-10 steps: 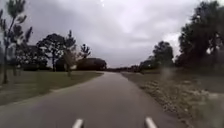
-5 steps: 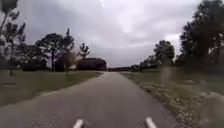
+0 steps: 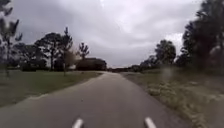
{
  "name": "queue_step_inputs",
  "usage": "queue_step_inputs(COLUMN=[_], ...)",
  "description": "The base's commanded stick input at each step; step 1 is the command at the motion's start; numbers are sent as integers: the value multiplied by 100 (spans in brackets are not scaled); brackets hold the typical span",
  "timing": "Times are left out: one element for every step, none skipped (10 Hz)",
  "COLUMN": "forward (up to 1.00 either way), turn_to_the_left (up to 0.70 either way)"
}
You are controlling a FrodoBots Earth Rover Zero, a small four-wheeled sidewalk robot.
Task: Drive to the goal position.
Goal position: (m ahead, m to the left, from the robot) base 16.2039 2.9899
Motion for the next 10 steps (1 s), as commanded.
queue_step_inputs(forward=[84,84,84,84,84,84,84,84,84,84], turn_to_the_left=[3,3,3,3,3,3,3,3,3,3])
